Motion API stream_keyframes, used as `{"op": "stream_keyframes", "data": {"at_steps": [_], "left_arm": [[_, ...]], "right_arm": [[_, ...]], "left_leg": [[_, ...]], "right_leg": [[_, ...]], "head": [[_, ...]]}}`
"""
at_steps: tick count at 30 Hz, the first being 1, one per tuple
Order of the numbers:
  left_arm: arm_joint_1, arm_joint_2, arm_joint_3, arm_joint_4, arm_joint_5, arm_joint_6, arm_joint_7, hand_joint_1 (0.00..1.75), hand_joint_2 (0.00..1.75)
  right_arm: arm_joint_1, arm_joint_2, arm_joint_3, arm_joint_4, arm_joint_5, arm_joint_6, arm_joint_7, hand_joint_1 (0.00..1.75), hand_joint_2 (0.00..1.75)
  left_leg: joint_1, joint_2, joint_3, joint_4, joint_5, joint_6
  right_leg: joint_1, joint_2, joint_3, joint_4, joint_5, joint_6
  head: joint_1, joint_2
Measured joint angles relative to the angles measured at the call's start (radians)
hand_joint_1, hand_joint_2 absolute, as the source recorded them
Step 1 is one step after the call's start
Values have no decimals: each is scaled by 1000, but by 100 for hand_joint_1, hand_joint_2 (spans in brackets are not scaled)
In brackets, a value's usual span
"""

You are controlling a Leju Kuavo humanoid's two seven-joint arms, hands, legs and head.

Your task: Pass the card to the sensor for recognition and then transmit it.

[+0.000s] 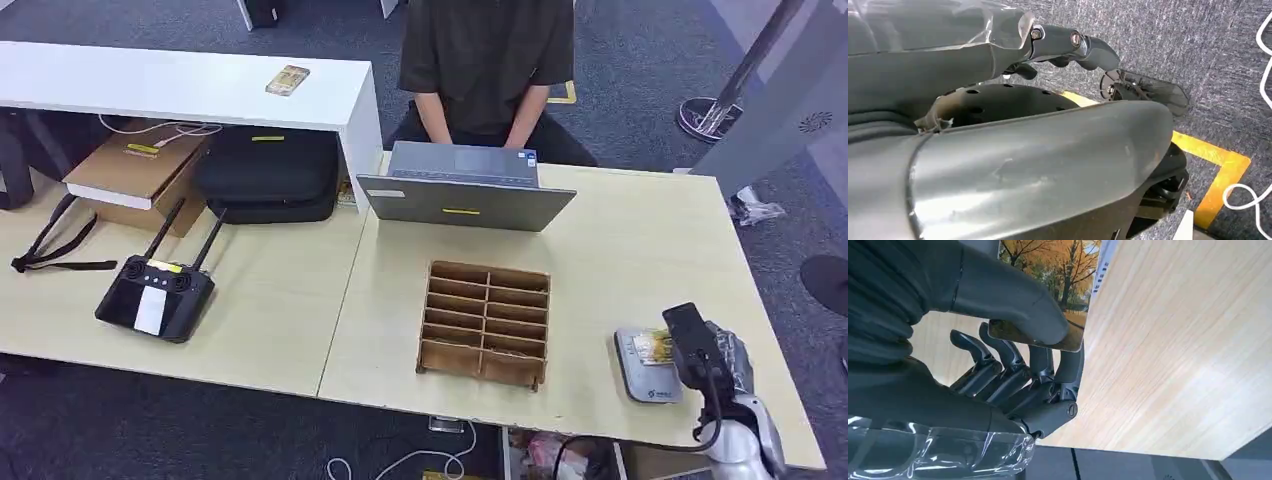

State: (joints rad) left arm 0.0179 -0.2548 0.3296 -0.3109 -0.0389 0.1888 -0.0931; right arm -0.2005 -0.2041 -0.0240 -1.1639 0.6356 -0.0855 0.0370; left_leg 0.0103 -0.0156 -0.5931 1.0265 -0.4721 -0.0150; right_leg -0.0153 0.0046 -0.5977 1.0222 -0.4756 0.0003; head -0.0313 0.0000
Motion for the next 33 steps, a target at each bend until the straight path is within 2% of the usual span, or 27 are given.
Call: {"op": "stream_keyframes", "data": {"at_steps": [5,11,33], "left_arm": [[-1,0,0,3,5,0,0,0,0],[1,0,-5,3,22,10,1,0,0],[16,6,-51,-7,20,28,21,0,0]], "right_arm": [[-9,5,6,29,19,-8,-5,175,175],[8,10,14,34,75,-22,45,175,175],[140,30,-4,-94,77,-15,65,175,175]], "left_leg": [[0,0,0,0,0,0],[0,0,0,0,0,0],[0,1,1,0,0,0]], "right_leg": [[0,0,0,0,0,0],[0,0,0,0,0,0],[0,0,0,0,0,0]], "head": [[0,0],[0,0],[0,0]]}}
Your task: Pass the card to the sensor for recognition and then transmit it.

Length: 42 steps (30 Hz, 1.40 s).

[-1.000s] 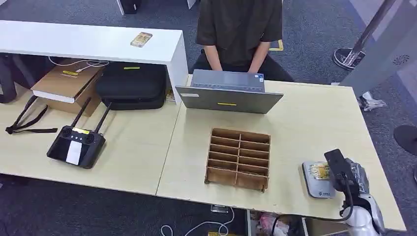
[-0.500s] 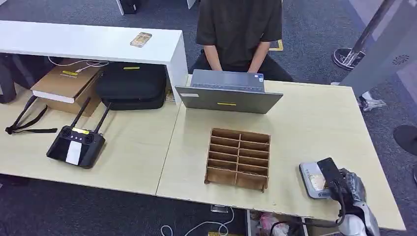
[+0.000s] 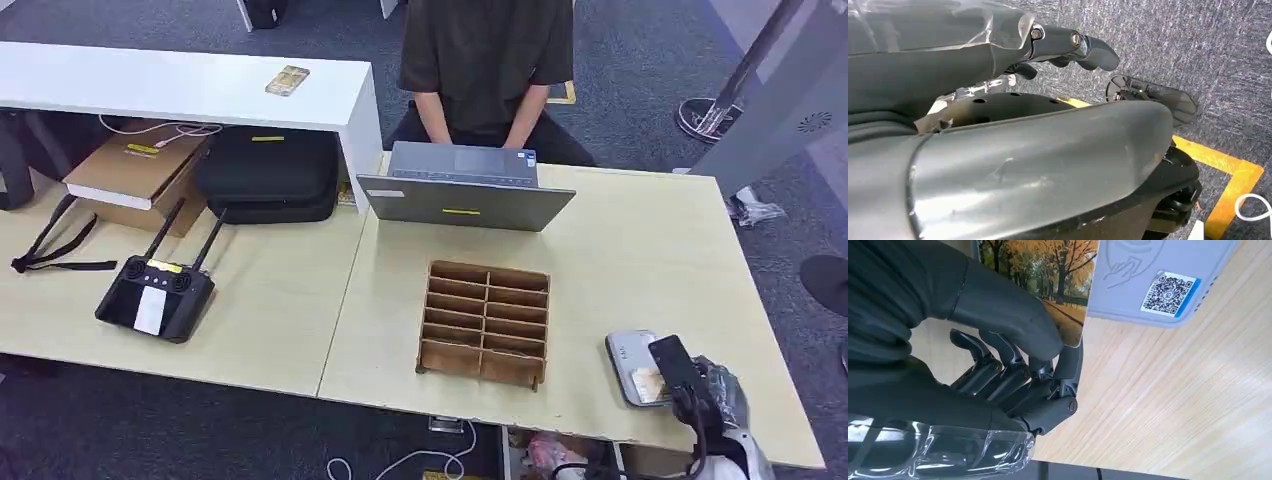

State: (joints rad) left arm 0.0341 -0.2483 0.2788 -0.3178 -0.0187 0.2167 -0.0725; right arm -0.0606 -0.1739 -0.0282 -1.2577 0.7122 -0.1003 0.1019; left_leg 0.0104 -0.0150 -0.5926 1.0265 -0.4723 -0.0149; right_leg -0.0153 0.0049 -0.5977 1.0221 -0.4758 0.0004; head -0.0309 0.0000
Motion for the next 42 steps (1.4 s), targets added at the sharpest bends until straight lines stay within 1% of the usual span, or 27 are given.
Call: {"op": "stream_keyframes", "data": {"at_steps": [2,6,9,21,25,27,32,35,39,42], "left_arm": [[0,0,-4,0,1,2,1,0,0],[3,0,-13,-4,5,9,2,0,0],[5,0,-23,-6,8,10,2,0,0],[7,1,-32,-6,28,-3,5,0,0],[7,1,-34,-6,41,-4,-2,0,0],[7,1,-35,-6,51,-4,-9,0,0],[7,-1,-36,-6,73,3,-28,0,0],[7,-3,-40,-6,80,14,-39,0,0],[5,-8,-45,-6,89,26,-45,0,0],[4,-10,-46,-6,90,32,-48,0,0]], "right_arm": [[7,4,-5,-10,4,-10,-5,175,175],[15,19,-20,-41,24,-67,-18,175,175],[22,26,-27,-78,33,-93,-28,175,175],[54,42,-35,-174,37,-116,-44,175,175],[58,43,-36,-198,45,-149,-64,175,175],[61,44,-39,-216,45,-181,-78,175,175],[82,50,-49,-313,60,-302,-131,175,175],[99,67,-56,-399,73,-401,-170,175,175],[118,93,-60,-498,82,-513,-211,175,175],[125,118,-61,-562,91,-578,-229,175,175]], "left_leg": [[0,0,0,0,0,0],[0,0,0,0,0,0],[0,0,0,0,0,0],[0,0,0,0,0,0],[0,0,0,0,0,0],[0,0,0,0,0,0],[0,0,0,0,0,0],[0,0,0,0,-1,-1],[0,0,0,0,-1,-1],[0,0,0,0,-1,-1]], "right_leg": [[0,0,0,0,0,0],[0,0,0,0,0,0],[0,0,0,0,0,0],[0,0,0,0,0,0],[0,0,0,0,0,0],[0,0,0,0,0,0],[0,0,0,0,0,0],[0,0,0,0,-1,0],[0,0,0,0,-1,0],[0,0,0,0,-1,0]], "head": [[0,0],[0,0],[0,0],[0,0],[0,0],[0,0],[0,0],[0,0],[0,0],[0,0]]}}
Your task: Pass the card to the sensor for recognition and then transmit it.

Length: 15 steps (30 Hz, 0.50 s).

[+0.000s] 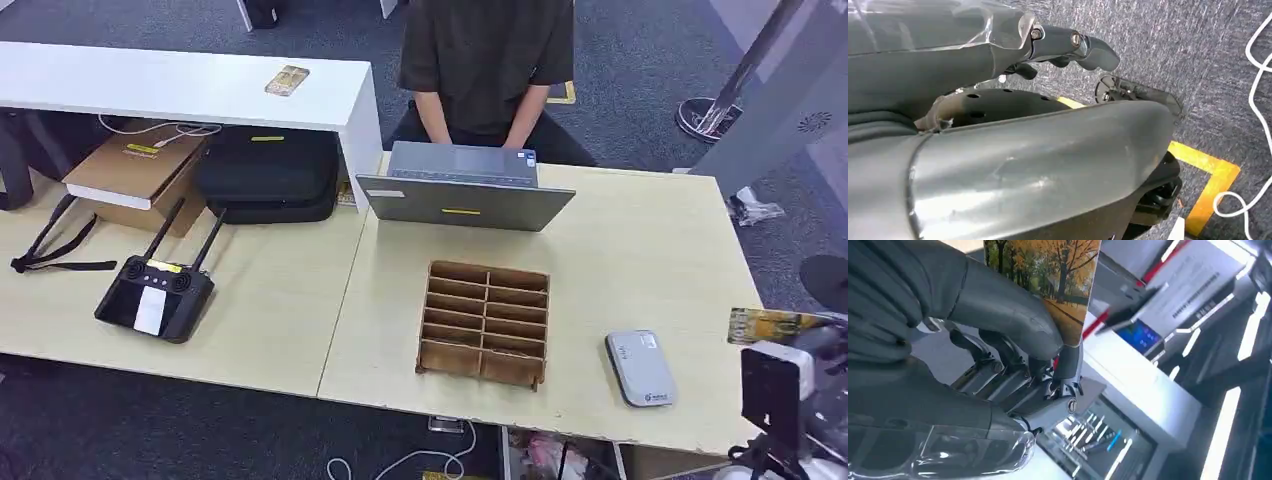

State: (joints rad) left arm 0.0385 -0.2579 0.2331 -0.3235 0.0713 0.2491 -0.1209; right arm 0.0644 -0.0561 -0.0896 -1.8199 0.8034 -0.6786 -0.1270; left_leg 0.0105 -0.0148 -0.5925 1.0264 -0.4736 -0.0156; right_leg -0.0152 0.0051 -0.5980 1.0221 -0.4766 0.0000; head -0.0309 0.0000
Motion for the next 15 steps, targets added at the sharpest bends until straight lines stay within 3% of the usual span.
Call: {"op": "stream_keyframes", "data": {"at_steps": [7,15], "left_arm": [[0,0,0,0,14,9,-1,0,0],[-2,0,0,0,19,8,-1,0,0]], "right_arm": [[26,84,-13,-105,11,-4,-58,175,175],[-18,98,20,-98,27,5,3,175,175]], "left_leg": [[0,0,0,0,0,0],[0,1,0,0,0,0]], "right_leg": [[0,0,0,0,0,0],[0,1,0,0,0,0]], "head": [[0,0],[0,0]]}}
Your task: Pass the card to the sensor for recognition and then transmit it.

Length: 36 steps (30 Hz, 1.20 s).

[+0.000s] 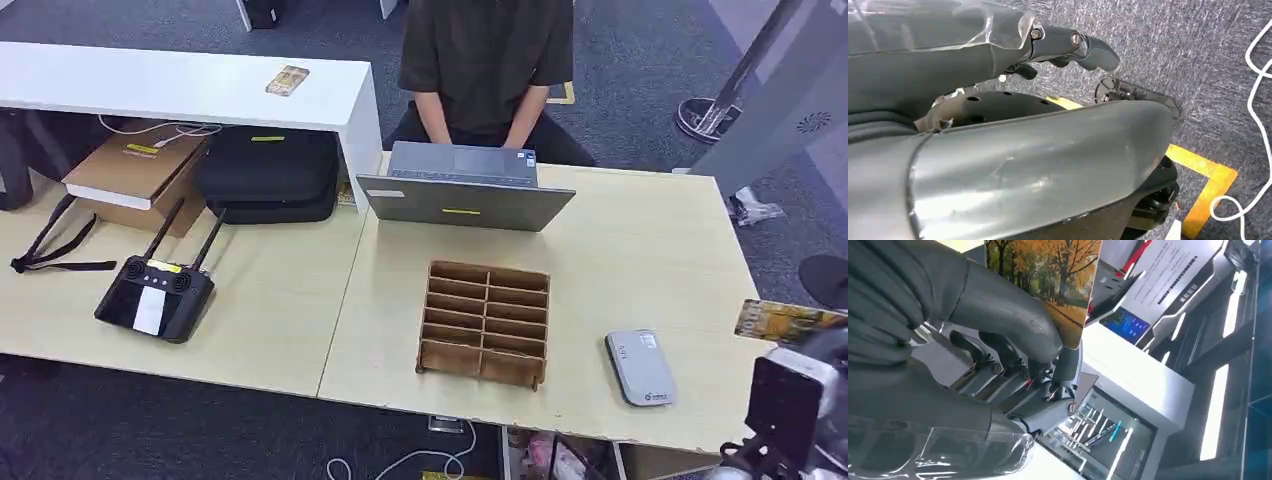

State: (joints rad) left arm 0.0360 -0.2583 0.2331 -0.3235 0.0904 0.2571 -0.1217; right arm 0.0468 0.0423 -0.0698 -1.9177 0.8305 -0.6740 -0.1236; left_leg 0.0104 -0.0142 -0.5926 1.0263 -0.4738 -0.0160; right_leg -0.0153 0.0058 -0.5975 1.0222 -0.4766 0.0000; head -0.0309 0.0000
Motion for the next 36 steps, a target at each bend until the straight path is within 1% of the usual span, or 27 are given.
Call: {"op": "stream_keyframes", "data": {"at_steps": [4,15,16,17,18,21,25,36], "left_arm": [[-9,0,-4,2,-3,-16,0,0,0],[-10,0,-5,2,-4,-17,0,0,0],[-23,2,-16,12,-14,-24,0,0,0],[-44,7,-60,31,-36,-38,10,0,0],[-46,8,-66,32,-39,-39,11,0,0],[-51,9,-89,34,-46,-38,19,0,0],[-63,9,-117,35,-55,-29,34,0,0],[-81,13,-178,35,-65,-28,64,0,0]], "right_arm": [[-90,2,35,51,19,49,45,175,175],[-102,3,40,60,22,56,50,175,175],[-213,6,71,148,30,108,84,175,175],[-476,25,109,444,68,151,139,175,175],[-510,30,114,492,77,150,148,175,175],[-598,42,119,603,104,150,167,175,175],[-678,59,123,721,144,152,187,175,175],[-802,77,130,899,231,165,220,175,175]], "left_leg": [[0,1,1,0,0,0],[0,1,1,0,0,0],[0,1,1,0,1,-1],[0,1,1,0,2,-1],[0,1,1,0,2,-1],[0,1,1,0,2,-1],[0,0,1,0,2,-1],[0,-1,0,0,2,-1]], "right_leg": [[0,1,0,0,0,0],[0,1,0,0,0,0],[0,1,0,1,1,0],[0,2,0,1,2,-1],[0,1,0,1,2,-1],[0,1,0,1,2,-1],[0,1,0,1,1,-1],[0,1,0,1,1,-1]], "head": [[0,0],[0,0],[0,0],[0,0],[0,0],[0,0],[0,0],[0,0]]}}
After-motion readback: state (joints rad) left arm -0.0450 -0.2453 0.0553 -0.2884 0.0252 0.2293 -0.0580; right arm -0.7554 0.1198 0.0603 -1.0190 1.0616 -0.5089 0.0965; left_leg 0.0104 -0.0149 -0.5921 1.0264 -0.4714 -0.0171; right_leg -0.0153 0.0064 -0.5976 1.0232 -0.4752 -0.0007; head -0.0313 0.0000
